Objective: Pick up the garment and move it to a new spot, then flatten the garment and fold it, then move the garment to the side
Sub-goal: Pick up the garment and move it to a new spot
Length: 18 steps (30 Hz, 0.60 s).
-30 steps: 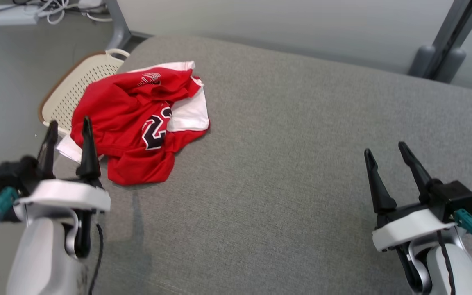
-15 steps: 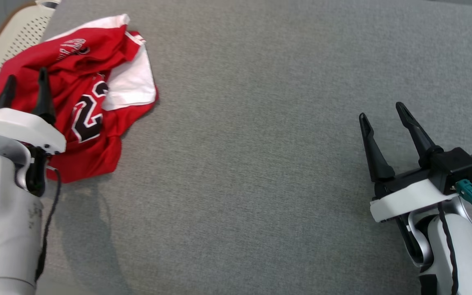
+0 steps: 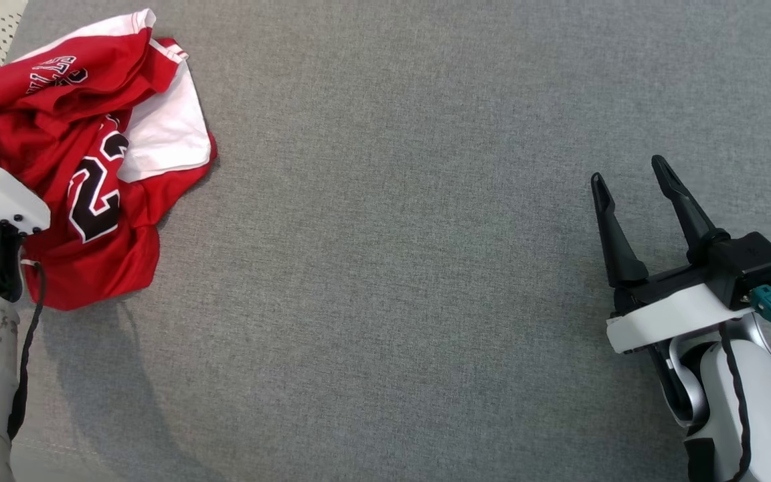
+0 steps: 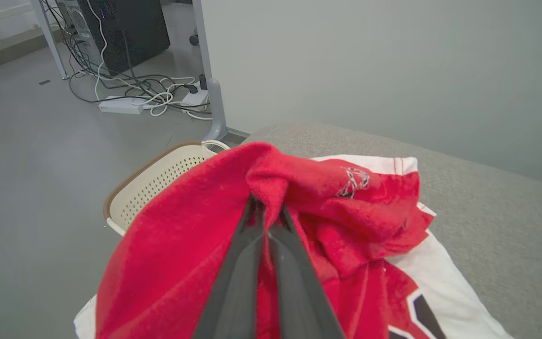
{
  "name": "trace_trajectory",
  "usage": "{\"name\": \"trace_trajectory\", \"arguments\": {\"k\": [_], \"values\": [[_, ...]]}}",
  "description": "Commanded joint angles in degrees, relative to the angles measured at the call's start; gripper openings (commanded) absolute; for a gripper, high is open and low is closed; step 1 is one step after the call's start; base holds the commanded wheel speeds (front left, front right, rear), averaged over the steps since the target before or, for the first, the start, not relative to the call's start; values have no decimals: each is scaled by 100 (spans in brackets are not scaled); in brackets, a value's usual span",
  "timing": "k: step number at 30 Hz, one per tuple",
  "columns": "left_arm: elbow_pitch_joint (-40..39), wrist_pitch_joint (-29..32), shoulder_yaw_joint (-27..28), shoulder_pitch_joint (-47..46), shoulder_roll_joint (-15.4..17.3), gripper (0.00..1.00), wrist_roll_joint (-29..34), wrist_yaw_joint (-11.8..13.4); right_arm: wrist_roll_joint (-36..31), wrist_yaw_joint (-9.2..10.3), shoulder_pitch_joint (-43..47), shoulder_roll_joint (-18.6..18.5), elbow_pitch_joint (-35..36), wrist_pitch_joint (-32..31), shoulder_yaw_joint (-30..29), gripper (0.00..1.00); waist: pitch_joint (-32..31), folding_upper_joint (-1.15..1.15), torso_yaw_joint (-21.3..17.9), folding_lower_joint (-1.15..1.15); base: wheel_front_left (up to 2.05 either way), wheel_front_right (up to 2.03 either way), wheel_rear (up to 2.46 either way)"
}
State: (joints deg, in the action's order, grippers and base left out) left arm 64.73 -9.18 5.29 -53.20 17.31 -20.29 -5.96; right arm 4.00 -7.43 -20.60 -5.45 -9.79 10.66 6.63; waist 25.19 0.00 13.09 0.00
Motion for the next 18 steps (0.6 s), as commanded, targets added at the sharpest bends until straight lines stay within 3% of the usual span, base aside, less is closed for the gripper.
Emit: {"name": "trace_trajectory", "arguments": {"k": [1,9,18], "values": [[-52,-175,-6,-107,69,0,-9,1,24,-11,-27,-7,-18,61,-31,100,-64,0,13,0,0,0,0],[-909,-600,55,299,163,0,76,26,66,-12,200,79,-161,187,-171,100,-620,0,8,0,0,0,0],[-3160,-604,163,1970,-144,0,189,228,132,-11,650,196,-275,305,-314,100,-1410,0,-181,0,0,0,0]]}}
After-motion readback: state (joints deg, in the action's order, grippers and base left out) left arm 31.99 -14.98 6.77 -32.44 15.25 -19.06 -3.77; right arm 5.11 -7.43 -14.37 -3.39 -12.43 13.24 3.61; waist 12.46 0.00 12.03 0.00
